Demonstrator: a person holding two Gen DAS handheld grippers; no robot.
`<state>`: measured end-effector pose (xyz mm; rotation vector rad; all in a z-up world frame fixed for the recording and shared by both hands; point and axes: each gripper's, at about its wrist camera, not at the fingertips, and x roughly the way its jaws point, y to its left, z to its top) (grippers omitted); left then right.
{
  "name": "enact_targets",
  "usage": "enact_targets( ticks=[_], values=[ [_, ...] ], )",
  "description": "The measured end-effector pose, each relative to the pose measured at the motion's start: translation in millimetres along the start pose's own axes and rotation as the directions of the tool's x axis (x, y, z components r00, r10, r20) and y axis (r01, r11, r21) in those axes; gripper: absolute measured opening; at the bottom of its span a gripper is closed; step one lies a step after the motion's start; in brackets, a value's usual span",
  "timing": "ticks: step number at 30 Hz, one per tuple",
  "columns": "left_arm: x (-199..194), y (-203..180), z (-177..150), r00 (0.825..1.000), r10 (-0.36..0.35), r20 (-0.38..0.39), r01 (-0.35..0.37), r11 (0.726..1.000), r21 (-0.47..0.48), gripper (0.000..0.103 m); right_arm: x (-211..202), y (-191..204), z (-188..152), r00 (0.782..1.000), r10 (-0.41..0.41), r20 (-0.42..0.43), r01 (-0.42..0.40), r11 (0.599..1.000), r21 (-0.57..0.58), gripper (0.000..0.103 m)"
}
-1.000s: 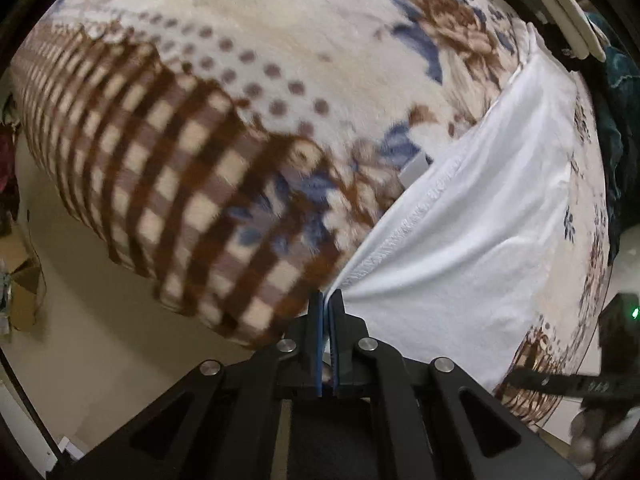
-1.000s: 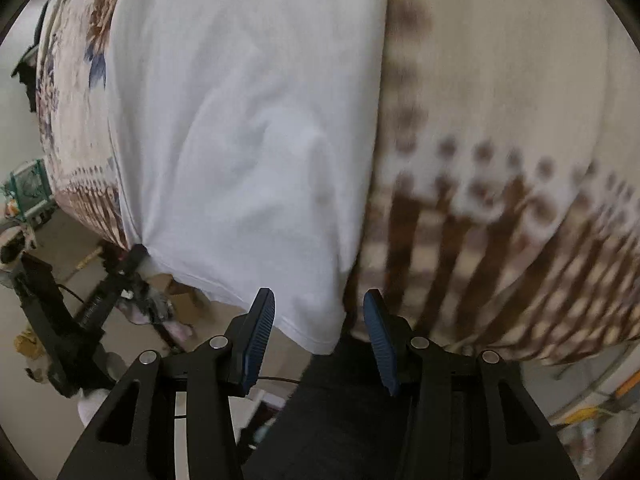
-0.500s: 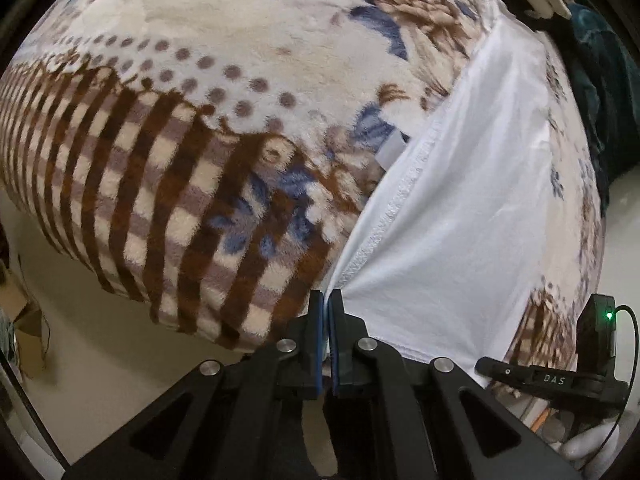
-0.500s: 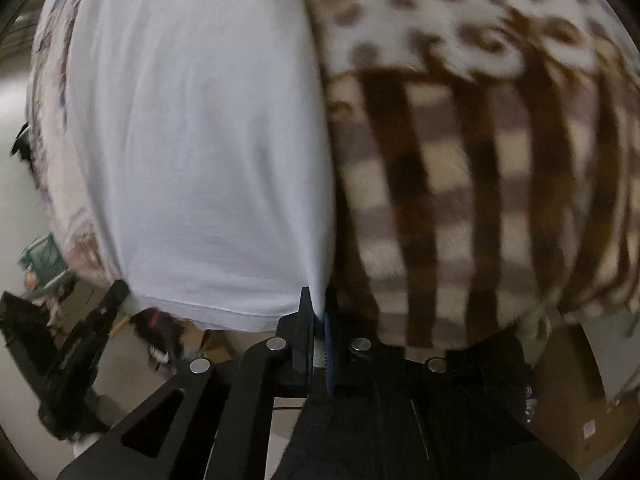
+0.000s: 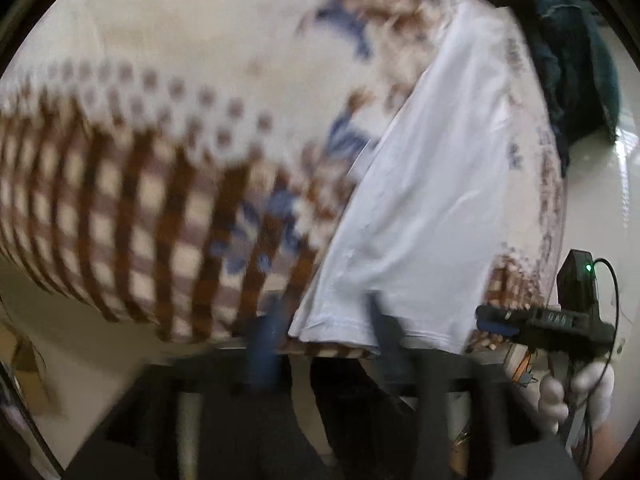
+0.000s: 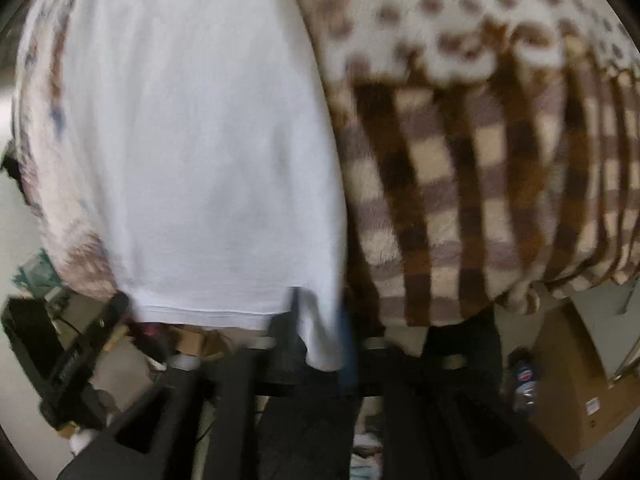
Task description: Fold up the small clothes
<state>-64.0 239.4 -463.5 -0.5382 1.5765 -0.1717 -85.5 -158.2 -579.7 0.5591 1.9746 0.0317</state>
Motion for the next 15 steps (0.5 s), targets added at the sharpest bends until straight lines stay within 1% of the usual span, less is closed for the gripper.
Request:
enact_targets(
  ticks=[1,3,4,6,8,9,10,11,12,13,14,15],
  values=[
    [-11.8,-4.7,8.2,0.999,-0.018,0.027,0.018,1.0,0.009,0.065,-13.0,1.6,0.6,1.0,0.013,0.028,-0.013,1.0,0.005,0.056],
    [-28.9,-18.2,33.3,0.996,-0.049,0.072,0.047,0.999,0.023,0.065,-42.5,5.2,0.5,0.996,0.023,0.085,-0.023,1.0,-0.002,0.056],
    [-33.8,-25.6,46.8,0.994,-0.064,0.091,0.061,0.998,0.033,0.065,-50.4,7.2,2.5,0.995,0.023,0.099,-0.023,1.0,-0.002,0.056],
    [-41.2,-47.5,87.3,0.984,-0.089,0.151,0.083,0.995,0.051,0.065,-78.5,13.2,16.3,0.987,0.033,0.16,-0.034,0.999,0.001,0.056],
    [-40.5,-70.9,130.0,0.974,-0.107,0.198,0.096,0.993,0.064,0.065,-101.4,17.7,47.5,0.976,0.054,0.209,-0.056,0.998,0.0,0.056],
    [-39.1,-81.9,154.0,0.969,-0.117,0.22,0.103,0.992,0.07,0.065,-116.4,22.4,61.9,0.967,0.067,0.245,-0.068,0.998,-0.003,0.056],
    [-38.7,-91.3,180.6,0.963,-0.135,0.233,0.119,0.99,0.079,0.065,-124.7,25.0,70.4,0.962,0.072,0.264,-0.073,0.997,-0.006,0.056],
    [-37.4,-95.5,198.0,0.96,-0.144,0.24,0.127,0.988,0.085,0.064,-139.7,30.6,87.5,0.951,0.081,0.299,-0.081,0.997,-0.011,0.056],
    [-32.5,-109.0,225.3,0.955,-0.156,0.253,0.136,0.986,0.092,0.064,-154.3,36.5,105.4,0.938,0.092,0.334,-0.09,0.996,-0.021,0.056],
    [-26.5,-121.7,252.2,0.95,-0.171,0.263,0.15,0.984,0.098,0.064,-164.2,40.8,120.6,0.931,0.096,0.351,-0.092,0.995,-0.028,0.056],
    [-18.9,-134.9,273.5,0.948,-0.172,0.267,0.148,0.983,0.107,0.064,-178.6,45.2,142.1,0.921,0.095,0.379,-0.088,0.996,-0.035,0.056],
    [-12.8,-140.5,287.9,0.949,-0.171,0.265,0.145,0.983,0.114,0.064,-189.2,45.7,160.0,0.913,0.097,0.396,-0.089,0.995,-0.039,0.056]
  ],
)
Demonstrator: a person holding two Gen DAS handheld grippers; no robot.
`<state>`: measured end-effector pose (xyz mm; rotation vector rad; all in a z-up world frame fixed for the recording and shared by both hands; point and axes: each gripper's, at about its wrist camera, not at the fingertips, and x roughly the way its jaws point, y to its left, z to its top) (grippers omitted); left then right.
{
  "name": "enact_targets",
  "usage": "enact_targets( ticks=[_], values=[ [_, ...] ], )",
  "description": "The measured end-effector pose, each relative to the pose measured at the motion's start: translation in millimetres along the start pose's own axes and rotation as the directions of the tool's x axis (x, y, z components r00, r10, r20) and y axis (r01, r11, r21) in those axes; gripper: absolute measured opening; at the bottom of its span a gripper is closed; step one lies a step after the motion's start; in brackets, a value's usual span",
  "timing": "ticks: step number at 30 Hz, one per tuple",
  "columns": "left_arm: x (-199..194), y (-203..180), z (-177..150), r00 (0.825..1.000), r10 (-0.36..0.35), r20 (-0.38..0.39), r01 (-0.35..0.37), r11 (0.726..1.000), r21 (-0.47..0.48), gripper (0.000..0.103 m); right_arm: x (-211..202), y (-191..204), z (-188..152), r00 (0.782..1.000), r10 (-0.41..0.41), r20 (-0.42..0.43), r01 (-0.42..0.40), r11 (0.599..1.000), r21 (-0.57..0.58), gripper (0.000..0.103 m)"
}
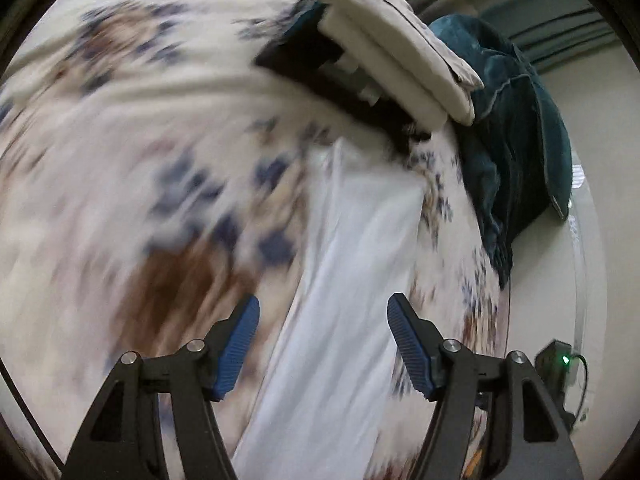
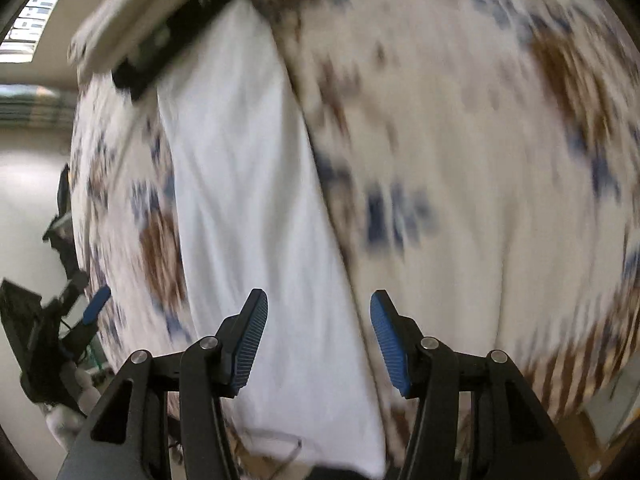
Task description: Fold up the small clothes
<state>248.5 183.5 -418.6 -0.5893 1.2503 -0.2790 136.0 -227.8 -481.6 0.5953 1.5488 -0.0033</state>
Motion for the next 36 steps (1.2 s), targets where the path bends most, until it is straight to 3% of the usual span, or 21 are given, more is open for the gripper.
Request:
enact_targets(
  ticks=[6,11,12,14,18,23,26,28,31,36],
  values=[
    [101.4,-31.3,92.1,0.997,0.065,-0.039,-0.065,0.998,0.017,0.064,15.6,9.7,130.6,0.999,0.03,0.036,-0.029,0.999,-0.014,0.056],
    [152.2,-38.2,119.8,0.989,0.143,-0.046,-0.139,0.988,0.073,0.059,60.2,5.2,197.0,1.0,-0.008,-0.009,0.008,0.999,-0.034,0.056],
    [154.0,-40.2,120.7,0.987,0.161,-0.023,-0.158,0.983,0.092,0.034,69.2,5.4,204.1,1.0,-0.023,-0.021,0.022,0.999,-0.034,0.056],
    [155.8,-41.0,117.8,0.981,0.192,-0.019,-0.188,0.975,0.117,0.002,85.7,3.0,221.5,0.998,-0.033,-0.05,0.031,0.999,-0.038,0.056],
    [141.7,-38.3,114.8,0.98,0.194,0.051,-0.198,0.973,0.116,0.001,110.3,0.5,242.4,0.995,-0.047,-0.086,0.043,0.998,-0.045,0.056],
    [115.5,-23.1,119.5,0.985,0.128,0.113,-0.13,0.991,0.012,0.001,119.4,1.4,254.7,0.995,-0.024,-0.092,0.021,0.999,-0.034,0.056],
    [107.9,-11.7,123.6,0.979,0.152,0.139,-0.149,0.988,-0.026,0.0,117.1,5.8,260.8,0.997,-0.008,-0.083,0.005,0.999,-0.033,0.056],
    [110.7,3.8,127.6,0.979,0.163,0.119,-0.156,0.985,-0.073,0.0,116.3,9.5,267.2,0.997,0.009,-0.079,-0.012,0.999,-0.036,0.056],
    [121.7,28.8,129.5,0.998,0.05,0.028,-0.043,0.98,-0.193,0.003,116.9,22.5,278.3,0.996,0.035,-0.078,-0.039,0.997,-0.059,0.056],
    [124.2,16.2,123.6,1.0,0.012,0.011,-0.01,0.988,-0.154,0.039,112.0,48.6,292.4,0.994,0.096,-0.055,-0.101,0.99,-0.1,0.056]
  ],
)
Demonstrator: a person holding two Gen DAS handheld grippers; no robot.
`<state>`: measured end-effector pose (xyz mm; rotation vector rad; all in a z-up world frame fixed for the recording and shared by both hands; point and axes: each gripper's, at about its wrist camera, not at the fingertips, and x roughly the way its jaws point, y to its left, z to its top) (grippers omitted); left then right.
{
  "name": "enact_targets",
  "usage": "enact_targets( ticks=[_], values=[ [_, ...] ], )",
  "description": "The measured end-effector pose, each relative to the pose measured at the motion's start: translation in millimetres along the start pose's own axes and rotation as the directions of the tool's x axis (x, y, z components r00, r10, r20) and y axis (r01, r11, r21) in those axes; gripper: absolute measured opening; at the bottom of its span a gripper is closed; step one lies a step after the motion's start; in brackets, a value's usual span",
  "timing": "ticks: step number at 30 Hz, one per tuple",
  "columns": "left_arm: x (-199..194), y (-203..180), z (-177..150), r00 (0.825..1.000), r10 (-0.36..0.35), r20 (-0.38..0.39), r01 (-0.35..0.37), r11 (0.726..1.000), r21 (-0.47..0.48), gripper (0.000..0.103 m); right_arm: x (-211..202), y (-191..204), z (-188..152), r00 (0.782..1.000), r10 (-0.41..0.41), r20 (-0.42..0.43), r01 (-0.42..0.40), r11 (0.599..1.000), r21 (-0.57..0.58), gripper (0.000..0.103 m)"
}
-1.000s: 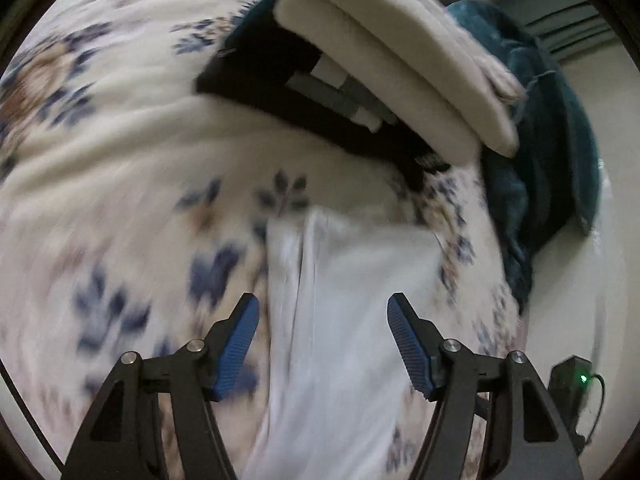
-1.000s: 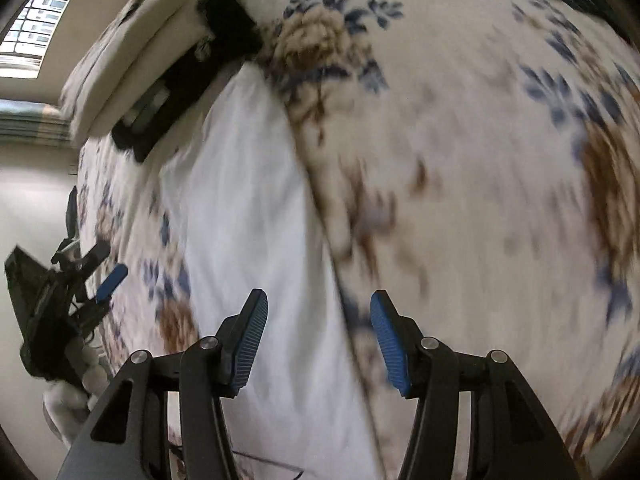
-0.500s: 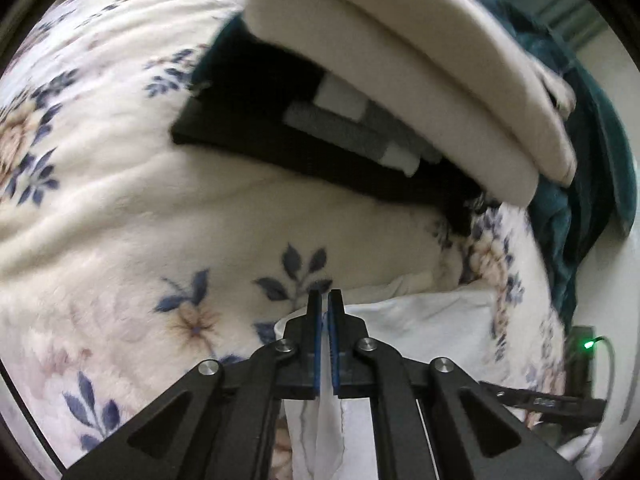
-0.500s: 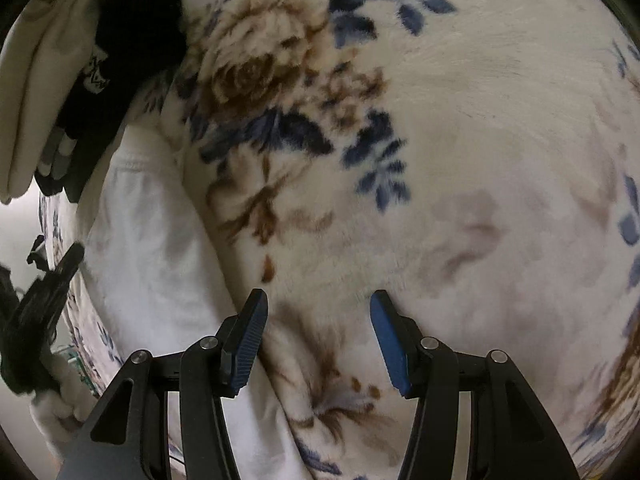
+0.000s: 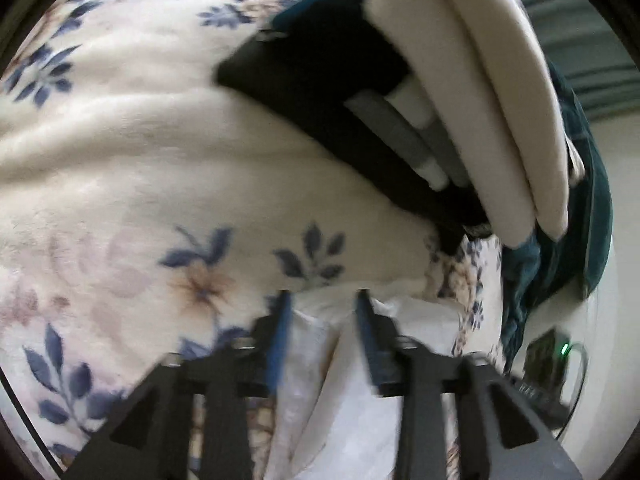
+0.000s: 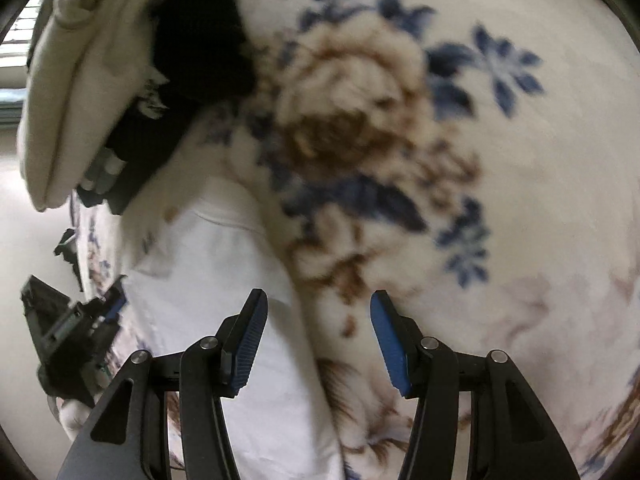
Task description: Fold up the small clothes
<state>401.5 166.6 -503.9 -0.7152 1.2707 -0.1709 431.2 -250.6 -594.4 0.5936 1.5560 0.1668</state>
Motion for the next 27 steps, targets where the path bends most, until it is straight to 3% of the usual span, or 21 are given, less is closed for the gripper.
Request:
enact_targets(
  ticks=[3,6,7,8,11,13,15,16,17,18,20,23,27],
  values=[
    [7.4,-14.2,-2.5,1.0,0.026,-0.002,-0.026,0.998,0.048,0.039,-2.6,13.4,9.1,0.999,0.033,0.025,-0.033,0.999,-0.028,0.056],
    [2.6,-26.2,-4.3,0.998,0.028,0.048,-0.032,0.996,0.084,0.036,-1.6,24.7,17.0,0.999,0.031,0.027,-0.03,0.998,-0.046,0.056],
    [-0.8,-28.7,-5.6,0.997,0.031,0.075,-0.039,0.995,0.095,0.03,-0.6,25.8,17.4,0.999,0.031,0.025,-0.03,0.998,-0.051,0.056],
    [-4.7,-30.1,-6.3,0.995,0.025,0.097,-0.034,0.995,0.096,0.013,1.4,29.2,20.2,0.999,0.031,0.021,-0.03,0.998,-0.059,0.056],
    [-9.5,-30.6,-4.4,0.995,-0.041,0.095,0.035,0.998,0.061,0.019,5.4,35.5,23.7,1.0,0.017,0.014,-0.015,0.996,-0.085,0.056],
    [-15.4,-29.0,-2.7,0.995,-0.02,0.098,0.014,0.998,0.06,0.034,6.1,38.7,24.0,1.0,0.019,0.014,-0.018,0.995,-0.094,0.056],
    [-8.3,-34.2,-5.2,0.996,0.006,0.091,-0.015,0.995,0.098,0.035,7.9,42.6,23.8,1.0,0.026,0.012,-0.024,0.994,-0.102,0.056],
    [1.3,-39.7,-8.0,0.994,0.08,0.07,-0.09,0.984,0.15,0.033,8.4,41.4,23.4,1.0,0.024,0.01,-0.023,0.994,-0.104,0.056],
    [12.0,-47.1,-11.5,0.991,0.119,0.069,-0.13,0.973,0.19,0.022,10.9,41.9,23.6,1.0,0.011,0.006,-0.01,0.995,-0.103,0.056],
    [15.7,-49.5,-14.5,0.988,0.135,0.08,-0.149,0.964,0.222,0.001,10.9,39.2,23.3,1.0,0.004,0.005,-0.004,0.995,-0.1,0.056],
    [20.5,-53.0,-18.1,0.983,0.156,0.1,-0.176,0.954,0.243,0.001,14.5,37.3,23.2,1.0,0.003,0.002,-0.003,0.996,-0.092,0.056],
    [11.1,-39.1,-15.3,0.981,0.135,0.139,-0.159,0.971,0.18,0.001,17.2,37.8,22.5,1.0,0.001,0.001,-0.001,0.995,-0.097,0.056],
    [23.0,-11.9,-12.3,0.989,0.119,0.091,-0.127,0.988,0.09,0.003,21.6,38.4,23.3,1.0,0.007,-0.006,-0.007,0.994,-0.111,0.056]
  ],
)
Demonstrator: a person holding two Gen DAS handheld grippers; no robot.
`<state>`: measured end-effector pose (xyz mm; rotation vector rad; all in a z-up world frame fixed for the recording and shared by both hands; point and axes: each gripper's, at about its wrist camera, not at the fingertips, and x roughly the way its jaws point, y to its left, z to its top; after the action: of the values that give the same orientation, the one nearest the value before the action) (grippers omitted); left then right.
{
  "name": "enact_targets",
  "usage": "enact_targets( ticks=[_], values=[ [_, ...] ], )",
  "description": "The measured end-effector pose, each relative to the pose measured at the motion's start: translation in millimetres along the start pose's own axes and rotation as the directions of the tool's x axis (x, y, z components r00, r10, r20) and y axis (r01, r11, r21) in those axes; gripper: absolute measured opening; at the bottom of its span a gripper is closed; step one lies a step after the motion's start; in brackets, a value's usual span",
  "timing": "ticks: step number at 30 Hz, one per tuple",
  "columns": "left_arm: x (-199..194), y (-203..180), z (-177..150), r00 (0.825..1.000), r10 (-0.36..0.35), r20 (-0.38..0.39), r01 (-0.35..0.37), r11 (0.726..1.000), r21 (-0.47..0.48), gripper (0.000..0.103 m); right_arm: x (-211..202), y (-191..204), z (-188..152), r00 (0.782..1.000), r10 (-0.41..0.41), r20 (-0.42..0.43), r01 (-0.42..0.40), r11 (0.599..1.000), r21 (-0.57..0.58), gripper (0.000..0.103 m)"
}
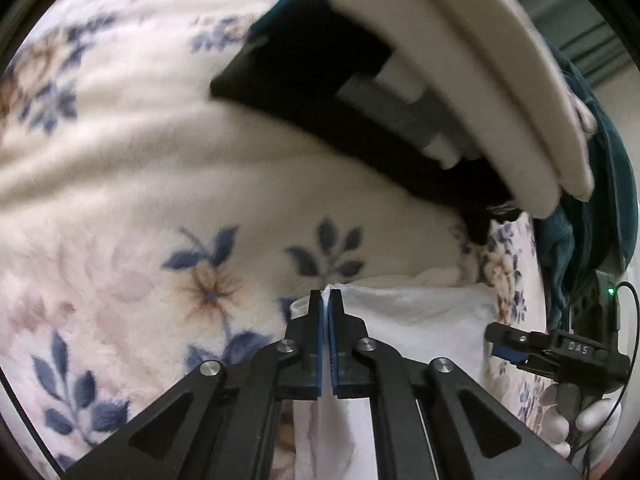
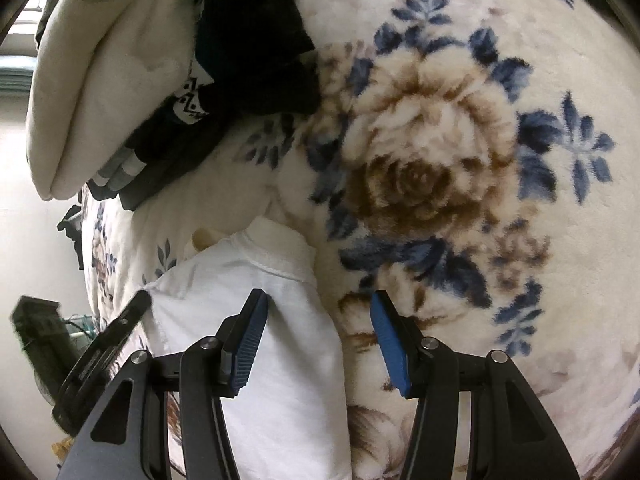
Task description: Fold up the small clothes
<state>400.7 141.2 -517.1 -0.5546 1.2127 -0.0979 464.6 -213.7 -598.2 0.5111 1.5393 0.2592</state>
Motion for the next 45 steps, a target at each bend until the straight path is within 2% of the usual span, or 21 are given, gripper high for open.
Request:
enact_targets(
  ticks=[2,4,6,7,10,13,14,15,16,17,18,19,22,30,33,34,36,38,40,42,45],
  values=[
    [4.8,7.6,2.3,0.998,-0.044,-0.033,0.042,0.998,-0.048,0.004,3.9,-1.1,1.5,1.0,0.003,-0.008,-0.003,1.0,0.008,0.056],
    [0.7,17.1,4.5,0.992,-0.119,-0.04,0.114,0.987,-0.113,0.015,6.6,-1.6,3.0,1.0,0.018,-0.016,-0.018,1.0,0.015,0.056],
    [-1.3,22.7,5.0,0.979,-0.199,-0.035,0.193,0.971,-0.138,0.052,9.7,-1.1,5.7,0.998,0.047,-0.028,-0.047,0.999,0.015,0.056],
    [5.5,19.8,5.3,0.97,-0.233,-0.066,0.224,0.967,-0.121,0.058,11.1,-1.5,7.2,0.998,0.059,-0.036,-0.059,0.998,0.014,0.056],
    [18.3,-3.6,8.4,0.977,-0.17,-0.126,0.172,0.985,0.005,0.059,25.7,-3.7,13.2,0.988,0.136,-0.079,-0.135,0.991,0.017,0.06],
    [20.6,-15.3,13.8,0.981,-0.146,-0.131,0.152,0.987,0.042,0.056,42.7,-11.5,19.0,0.963,0.246,-0.109,-0.237,0.968,0.085,0.06],
    [19.7,-18.7,14.7,0.983,-0.142,-0.12,0.149,0.987,0.053,0.044,46.9,-13.4,21.6,0.95,0.294,-0.107,-0.282,0.953,0.113,0.06],
    [19.3,-21.8,15.4,0.984,-0.135,-0.113,0.144,0.987,0.068,0.01,48.9,-14.0,23.3,0.939,0.328,-0.104,-0.315,0.941,0.126,0.06],
    [19.5,-24.8,17.0,0.985,-0.129,-0.112,0.139,0.986,0.088,0.007,49.4,-13.6,24.0,0.933,0.345,-0.102,-0.332,0.934,0.131,0.06],
    [17.9,-28.6,16.9,0.985,-0.142,-0.099,0.153,0.982,0.113,0.007,50.2,-11.4,24.9,0.925,0.369,-0.095,-0.356,0.926,0.129,0.059],
    [14.9,-33.3,13.9,0.986,-0.151,-0.076,0.16,0.977,0.141,0.006,49.7,-8.2,25.2,0.925,0.37,-0.082,-0.36,0.926,0.116,0.046],
    [12.5,-35.6,10.0,0.987,-0.148,-0.061,0.156,0.974,0.164,0.006,49.3,-4.9,24.9,0.931,0.356,-0.079,-0.347,0.932,0.103,0.025],
    [7.6,-39.9,7.0,0.985,-0.168,-0.039,0.172,0.972,0.161,0.006,44.4,4.0,22.2,0.941,0.332,-0.063,-0.328,0.942,0.069,0.01],
    [-53.9,-39.0,-5.3,0.97,-0.242,0.003,0.237,0.956,0.173,0.006,-9.8,33.6,-11.4,0.93,0.368,0.019,-0.367,0.93,-0.026,0.009],
    [-46.9,-31.5,-3.0,0.978,-0.209,-0.016,0.21,0.972,0.103,0.013,-26.6,39.6,-29.2,0.926,0.376,0.024,-0.375,0.926,-0.034,0.009],
    [-38.6,-19.7,3.4,0.983,-0.18,-0.022,0.181,0.981,0.064,0.023,-27.1,41.8,-31.3,0.937,0.349,0.032,-0.348,0.937,-0.032,0.009],
    [-20.9,-1.6,13.3,0.994,-0.094,-0.05,0.094,0.995,-0.015,0.065,-24.5,39.3,-25.9,0.957,0.287,0.047,-0.286,0.958,-0.026,0.009],
    [-15.6,19.9,16.8,0.987,-0.154,-0.044,0.148,0.982,-0.118,0.066,-10.9,32.8,-10.5,0.982,0.187,0.037,-0.188,0.982,0.014,0.012],
    [-17.2,35.5,15.0,0.979,-0.2,-0.029,0.192,0.966,-0.176,0.071,-4.1,23.2,0.6,0.984,0.18,0.005,-0.18,0.982,0.059,0.032],
    [-12.0,41.4,9.7,0.973,-0.225,-0.045,0.214,0.96,-0.18,0.072,-8.2,17.8,2.7,0.98,0.196,0.024,-0.197,0.978,0.069,0.049],
    [9.5,38.4,2.2,0.962,-0.244,-0.124,0.224,0.962,-0.158,0.072,-13.8,7.7,-3.0,0.976,0.217,0.03,-0.219,0.973,0.067,0.051]
  ],
)
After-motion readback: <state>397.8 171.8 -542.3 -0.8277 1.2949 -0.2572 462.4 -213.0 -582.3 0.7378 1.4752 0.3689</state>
